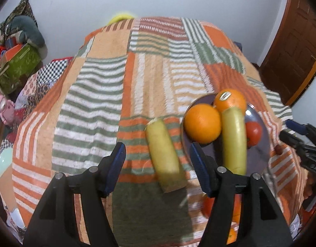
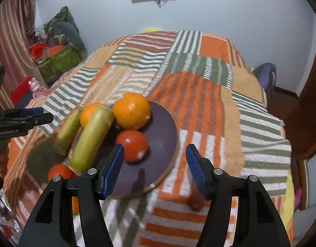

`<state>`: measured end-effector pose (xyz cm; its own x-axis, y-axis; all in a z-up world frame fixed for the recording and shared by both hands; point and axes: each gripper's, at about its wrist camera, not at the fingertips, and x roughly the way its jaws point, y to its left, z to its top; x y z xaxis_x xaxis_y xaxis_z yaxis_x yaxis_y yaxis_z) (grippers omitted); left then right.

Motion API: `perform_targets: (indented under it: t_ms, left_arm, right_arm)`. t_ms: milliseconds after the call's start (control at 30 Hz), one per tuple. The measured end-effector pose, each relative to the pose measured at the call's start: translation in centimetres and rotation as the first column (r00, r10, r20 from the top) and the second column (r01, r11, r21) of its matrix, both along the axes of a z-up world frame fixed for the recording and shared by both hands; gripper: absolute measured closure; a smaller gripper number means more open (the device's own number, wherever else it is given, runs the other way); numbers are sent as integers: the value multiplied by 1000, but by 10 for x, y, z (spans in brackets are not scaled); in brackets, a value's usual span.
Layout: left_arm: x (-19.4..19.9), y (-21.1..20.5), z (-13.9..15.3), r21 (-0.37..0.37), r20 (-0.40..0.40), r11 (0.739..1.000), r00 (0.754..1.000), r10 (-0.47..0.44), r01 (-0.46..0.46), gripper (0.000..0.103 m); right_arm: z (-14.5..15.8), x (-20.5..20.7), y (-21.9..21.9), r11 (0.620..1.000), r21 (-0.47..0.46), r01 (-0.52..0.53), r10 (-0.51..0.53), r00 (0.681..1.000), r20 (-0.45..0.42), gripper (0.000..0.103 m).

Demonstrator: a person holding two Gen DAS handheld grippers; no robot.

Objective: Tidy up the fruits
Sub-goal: 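Grasp the yellow cylinder with the left gripper while the right gripper grasps the dark red plum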

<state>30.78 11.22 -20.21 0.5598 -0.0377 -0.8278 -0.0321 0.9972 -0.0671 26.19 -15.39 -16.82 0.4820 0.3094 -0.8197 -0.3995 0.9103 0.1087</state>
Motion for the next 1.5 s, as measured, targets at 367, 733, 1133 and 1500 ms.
perform_targets:
  t_ms: [367,733,1133,1500]
  left_arm:
    - [18,-1,-44,-21,-84,1000,996,13,-15,39]
    - [25,-12,-61,-41,-109,999,994,-24,20,57]
    - [-10,-10,-56,-38,-119,995,988,-96,92,61]
    - [6,-4,-64,-84,-144,996,989,-39,27,63]
  right_arm:
    - [-19,-18,-41,996,-44,81,-84,994,-64,44]
    - [-29,-22,-49,995,-21,96,-97,991,-96,50]
    - [-45,-19,-56,993,-29,114,-117,984,-135,75]
    - [-46,-17,-50,993,-30,113,-116,985,-126,84]
